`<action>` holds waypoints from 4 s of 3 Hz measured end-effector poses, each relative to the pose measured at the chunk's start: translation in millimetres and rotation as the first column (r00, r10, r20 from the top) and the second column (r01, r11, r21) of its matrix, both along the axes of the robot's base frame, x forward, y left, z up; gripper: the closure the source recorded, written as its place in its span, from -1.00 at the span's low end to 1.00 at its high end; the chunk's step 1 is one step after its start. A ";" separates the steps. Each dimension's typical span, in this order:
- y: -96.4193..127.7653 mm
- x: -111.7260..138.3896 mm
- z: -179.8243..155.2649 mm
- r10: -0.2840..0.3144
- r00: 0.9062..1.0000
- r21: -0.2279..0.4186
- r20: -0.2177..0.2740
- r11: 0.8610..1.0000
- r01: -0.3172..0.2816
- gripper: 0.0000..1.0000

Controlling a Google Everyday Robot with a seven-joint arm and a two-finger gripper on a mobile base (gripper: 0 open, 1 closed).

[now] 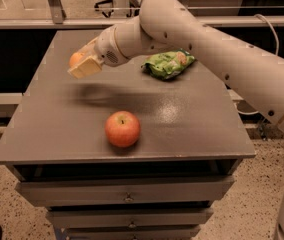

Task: Move orange near apple

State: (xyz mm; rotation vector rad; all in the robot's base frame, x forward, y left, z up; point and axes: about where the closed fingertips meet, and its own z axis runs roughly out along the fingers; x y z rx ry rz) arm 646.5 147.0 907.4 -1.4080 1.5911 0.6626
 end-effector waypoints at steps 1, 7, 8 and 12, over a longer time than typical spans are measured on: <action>-48.2 9.7 11.6 -0.036 0.999 -0.001 0.022 0.999 0.036 1.00; -227.7 -96.2 -34.4 0.160 0.952 0.131 -0.263 0.983 -0.129 1.00; -223.3 -112.1 -44.1 0.232 0.930 0.167 -0.287 0.968 -0.190 1.00; -177.8 -137.6 -59.3 0.461 0.850 0.231 -0.255 0.882 -0.410 -0.58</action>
Offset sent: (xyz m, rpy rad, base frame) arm 0.0149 -0.1801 0.0233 -0.0094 0.0159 -0.1427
